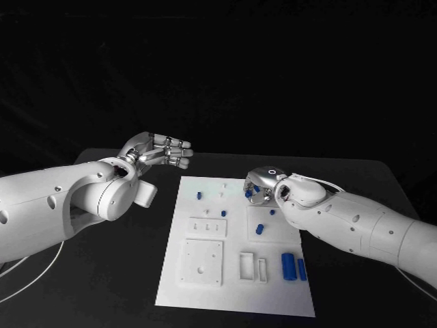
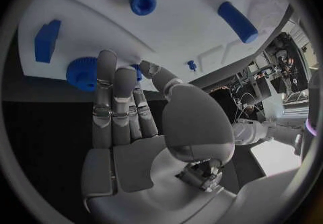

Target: Assemble the parts on the task board

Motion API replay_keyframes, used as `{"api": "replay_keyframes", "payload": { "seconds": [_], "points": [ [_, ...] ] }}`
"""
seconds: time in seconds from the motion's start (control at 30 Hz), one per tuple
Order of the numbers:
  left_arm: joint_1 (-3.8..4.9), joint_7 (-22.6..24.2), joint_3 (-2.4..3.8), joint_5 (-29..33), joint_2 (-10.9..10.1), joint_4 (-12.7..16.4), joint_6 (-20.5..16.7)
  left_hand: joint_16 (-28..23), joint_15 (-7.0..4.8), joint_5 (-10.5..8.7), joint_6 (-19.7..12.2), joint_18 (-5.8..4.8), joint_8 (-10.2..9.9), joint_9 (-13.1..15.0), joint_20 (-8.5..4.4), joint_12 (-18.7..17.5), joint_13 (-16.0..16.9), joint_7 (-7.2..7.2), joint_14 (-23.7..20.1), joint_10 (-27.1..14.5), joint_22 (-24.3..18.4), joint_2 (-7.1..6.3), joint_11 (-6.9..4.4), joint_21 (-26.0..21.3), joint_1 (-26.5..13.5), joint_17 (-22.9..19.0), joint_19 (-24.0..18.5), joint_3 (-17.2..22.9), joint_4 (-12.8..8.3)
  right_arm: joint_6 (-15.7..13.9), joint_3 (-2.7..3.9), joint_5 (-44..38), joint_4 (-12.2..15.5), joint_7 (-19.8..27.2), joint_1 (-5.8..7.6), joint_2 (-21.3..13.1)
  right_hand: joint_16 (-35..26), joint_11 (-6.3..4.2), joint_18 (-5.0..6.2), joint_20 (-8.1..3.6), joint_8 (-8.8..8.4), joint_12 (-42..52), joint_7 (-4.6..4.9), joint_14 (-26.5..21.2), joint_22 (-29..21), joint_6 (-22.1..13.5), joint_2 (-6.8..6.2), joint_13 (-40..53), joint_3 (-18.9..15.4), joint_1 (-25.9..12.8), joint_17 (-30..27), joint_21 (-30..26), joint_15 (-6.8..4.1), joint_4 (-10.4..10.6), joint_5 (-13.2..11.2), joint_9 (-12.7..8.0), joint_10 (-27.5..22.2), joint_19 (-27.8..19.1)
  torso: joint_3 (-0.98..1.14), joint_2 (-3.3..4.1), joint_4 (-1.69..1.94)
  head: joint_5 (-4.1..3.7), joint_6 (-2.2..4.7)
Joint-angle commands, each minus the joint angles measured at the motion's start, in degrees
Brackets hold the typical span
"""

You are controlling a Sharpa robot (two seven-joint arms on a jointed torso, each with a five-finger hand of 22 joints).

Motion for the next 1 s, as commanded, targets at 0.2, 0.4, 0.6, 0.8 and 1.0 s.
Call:
{"api": "replay_keyframes", "payload": {
  "seconds": [0.2, 0.4, 0.6, 0.8, 1.0],
  "points": [
    [0.12, 0.0, 0.04, -0.3, 0.1, 0.0, 1.1, 0.1, 0.12, -0.38, -0.3, -0.08, -0.1, 0.0, 0.32, -0.2, 0.1, 0.13, -0.2, -0.6, -0.1, -0.01, -0.05, -0.3, -0.6, 0.1, 0.3, -0.4, 0.0, -0.6, -0.03, -1.2, 0.3, -0.5, -0.09, 0.0, 0.2, -0.76, -0.35, -0.49, -0.14, 0.0, -0.5, -0.3, 1.3, 2.3, 0.36, 0.0, 5.1, -0.9, 0.0, -0.4, -0.44, 1.7, -3.8, 0.0, 3.3, 0.1, 0.11, 0.87, -0.01, -0.19, 0.71],
    [0.12, -0.1, 0.04, -0.3, 0.1, -0.1, 1.1, 0.1, 0.13, -0.37, -0.3, -0.07, -0.1, 0.0, 0.32, -0.2, 0.1, 0.12, -0.2, -0.6, -0.3, 0.01, -0.04, -0.6, -0.6, 0.1, 0.5, -0.4, 0.1, -3.1, -0.03, -1.2, 0.6, -0.8, -0.1, 0.0, 0.1, -2.08, -1.24, -1.23, 0.08, 0.1, -1.46, -0.3, 2.1, 5.5, 1.4, 0.2, 6.2, -0.3, 0.0, -0.3, -1.32, 2.6, -6.9, 0.4, 7.4, 0.4, 0.12, 1.18, 0.05, -0.21, 1.07],
    [0.12, -0.2, 0.04, -0.3, 0.1, -0.2, 1.1, 0.1, 0.13, -0.37, -0.3, -0.07, -0.1, 0.0, 0.32, -0.2, 0.1, 0.12, -0.2, -0.6, -0.3, 0.01, -0.04, -0.6, -0.6, 0.1, 0.5, -0.4, 0.1, -6.5, -0.03, -1.8, 1.0, -2.1, -0.11, -0.1, 0.2, -2.97, -2.63, -2.49, -0.06, 0.1, -2.09, -0.4, 4.0, 8.2, 2.05, 0.2, 8.5, 0.8, 0.2, 0.6, -2.36, 2.4, -10.2, 0.7, 10.3, 0.1, 0.09, 1.45, 0.08, -0.08, 1.46],
    [0.12, -0.2, 0.04, -0.3, 0.1, -0.4, 1.0, 0.1, 0.14, -0.39, -0.3, -0.07, -0.1, 0.0, 0.32, -0.2, 0.1, 0.14, -0.2, -0.7, -0.4, -0.08, 0.0, -0.8, -0.5, 0.1, 0.6, -0.5, 0.2, -9.4, -0.02, -2.1, 2.1, -3.3, -0.11, -0.3, -0.3, -3.48, -2.97, -3.04, -0.09, 0.1, -2.48, -0.2, 7.0, 9.6, 1.32, 0.2, 9.7, 1.0, 0.4, 1.8, -2.75, 2.5, -11.3, 0.7, 12.0, -0.8, 0.08, 1.62, 0.04, 0.28, 1.97],
    [0.12, -0.2, 0.04, -0.3, 0.1, -0.6, 0.9, 0.1, 0.13, -0.37, -0.4, -0.06, -0.1, 0.0, 0.31, -0.2, 0.1, 0.15, -0.2, -0.7, -0.4, -0.1, -0.01, -0.8, -0.4, 0.1, 0.7, -0.5, 0.1, -12.2, 0.02, -3.0, 4.0, -5.5, 0.08, -0.4, -0.4, -3.61, -2.95, -3.14, -0.11, 0.1, -2.59, -0.1, 9.1, 10.2, 1.02, 0.2, 10.4, 1.5, 0.7, 1.3, -2.9, 2.8, -13.4, 0.5, 12.4, -0.7, 0.01, 1.78, 0.1, 0.75, 2.62]
  ]
}}
